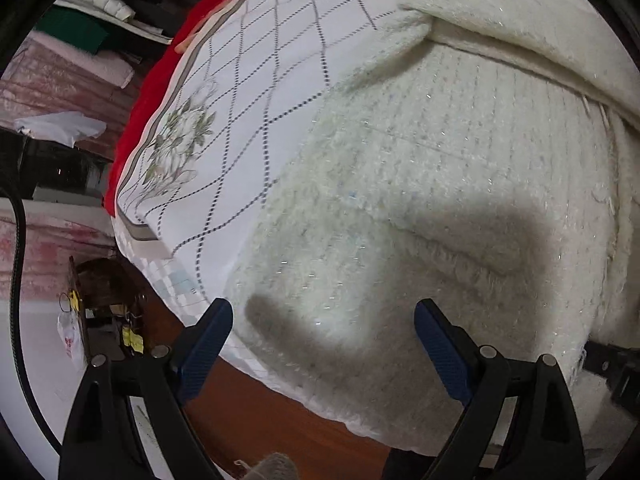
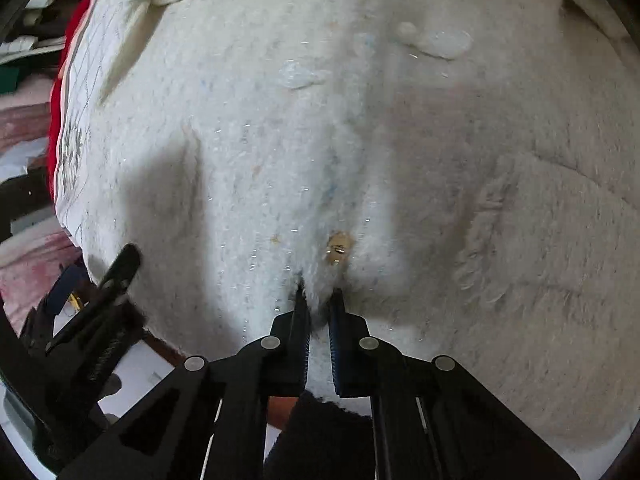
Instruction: Fold large clothes
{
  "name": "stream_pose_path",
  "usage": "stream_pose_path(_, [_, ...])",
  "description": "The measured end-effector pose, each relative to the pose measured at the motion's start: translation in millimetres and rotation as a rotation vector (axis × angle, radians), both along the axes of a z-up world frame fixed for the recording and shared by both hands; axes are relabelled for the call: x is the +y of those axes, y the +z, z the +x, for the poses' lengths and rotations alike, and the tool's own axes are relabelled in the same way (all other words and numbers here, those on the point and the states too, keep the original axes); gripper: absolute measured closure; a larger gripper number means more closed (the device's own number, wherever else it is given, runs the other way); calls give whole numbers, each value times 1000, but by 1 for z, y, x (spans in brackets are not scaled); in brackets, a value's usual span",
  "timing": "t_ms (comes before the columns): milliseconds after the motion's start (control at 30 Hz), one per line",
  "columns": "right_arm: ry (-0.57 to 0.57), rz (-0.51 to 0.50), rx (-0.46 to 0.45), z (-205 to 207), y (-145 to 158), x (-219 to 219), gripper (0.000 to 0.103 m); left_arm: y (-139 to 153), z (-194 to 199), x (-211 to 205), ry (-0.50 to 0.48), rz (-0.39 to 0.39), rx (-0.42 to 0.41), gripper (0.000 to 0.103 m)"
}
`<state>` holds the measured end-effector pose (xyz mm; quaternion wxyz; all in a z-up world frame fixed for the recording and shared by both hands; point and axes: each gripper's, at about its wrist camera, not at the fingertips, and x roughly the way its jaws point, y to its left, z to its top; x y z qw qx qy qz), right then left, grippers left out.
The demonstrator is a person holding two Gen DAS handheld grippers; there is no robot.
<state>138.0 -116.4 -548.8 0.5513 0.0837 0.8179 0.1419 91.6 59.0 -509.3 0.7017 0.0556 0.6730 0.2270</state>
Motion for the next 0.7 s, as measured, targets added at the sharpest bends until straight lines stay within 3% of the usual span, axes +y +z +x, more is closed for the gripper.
stream_pose_path(67, [-27, 15, 17, 4, 5, -16, 93, 12, 2, -2, 0, 9, -16, 10])
stream_pose_path(167, [-91, 46, -17, 18, 40, -62, 90, 35, 8, -16, -6, 13, -66, 10])
stream_pose_path(300, [-153, -44, -105, 42, 92, -144, 89, 59, 33, -64, -24, -29, -129, 10])
stream_pose_path(400, [-167, -116, -141, 77, 101, -204, 86, 58, 60, -110, -44, -50, -155, 10])
stream_pose_path(433, [-159, -138, -156, 90, 100, -221, 84, 54, 67, -123, -49, -40, -157, 10])
stream_pose_path(500, [-133, -147, -158, 110, 86, -249, 65, 34, 84, -151, -59, 9, -136, 10])
stream_pose_path(700, [-18, -111, -168, 164, 29, -244, 63, -35, 106, -178, 23, 131, -21, 10])
